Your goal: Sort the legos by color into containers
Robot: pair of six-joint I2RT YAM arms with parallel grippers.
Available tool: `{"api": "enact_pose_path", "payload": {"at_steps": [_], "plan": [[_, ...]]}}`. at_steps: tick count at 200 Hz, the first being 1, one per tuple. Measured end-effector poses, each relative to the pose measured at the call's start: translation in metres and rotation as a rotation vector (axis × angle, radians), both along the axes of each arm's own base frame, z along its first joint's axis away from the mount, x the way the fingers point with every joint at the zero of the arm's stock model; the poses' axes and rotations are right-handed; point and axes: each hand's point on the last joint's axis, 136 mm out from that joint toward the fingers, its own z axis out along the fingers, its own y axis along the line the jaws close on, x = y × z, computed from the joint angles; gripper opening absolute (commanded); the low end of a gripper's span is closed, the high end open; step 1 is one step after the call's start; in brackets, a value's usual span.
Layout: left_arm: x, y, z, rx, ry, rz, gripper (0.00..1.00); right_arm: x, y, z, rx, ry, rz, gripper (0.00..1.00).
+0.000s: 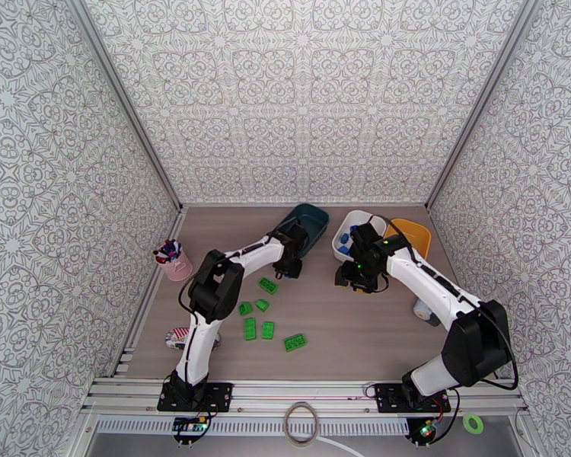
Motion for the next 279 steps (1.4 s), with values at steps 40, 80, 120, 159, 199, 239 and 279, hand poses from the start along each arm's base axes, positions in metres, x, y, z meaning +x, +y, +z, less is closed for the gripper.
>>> {"api": "enact_pose_path", "payload": {"at_steps": [40,80,120,159,199,239,279], "plan": [[-0.026,-0.015,0.008,-0.008,0.008,-0.019,0.36,0.006,-0.009,0.0,-0.009,-0.008,-0.029,0.57],[-0.052,-0.056,0.043,-0.097,-0.015,-0.051,0.36,0.014,-0.007,-0.003,0.027,-0.047,-0.05,0.58],[-0.06,-0.091,0.071,-0.228,-0.001,-0.034,0.36,0.025,0.001,-0.017,0.069,-0.016,-0.056,0.57],[-0.041,-0.109,0.111,-0.365,-0.012,0.01,0.36,0.053,0.008,-0.013,0.12,-0.021,-0.07,0.57],[-0.008,-0.134,0.142,-0.548,0.009,0.05,0.37,0.083,-0.012,0.009,0.186,-0.086,-0.146,0.56],[0.027,-0.159,0.157,-0.729,0.044,0.101,0.38,0.099,-0.06,0.012,0.197,-0.099,-0.275,0.56],[0.061,-0.18,0.153,-0.886,0.096,0.179,0.4,0.103,-0.097,0.027,0.199,-0.134,-0.366,0.57]]}}
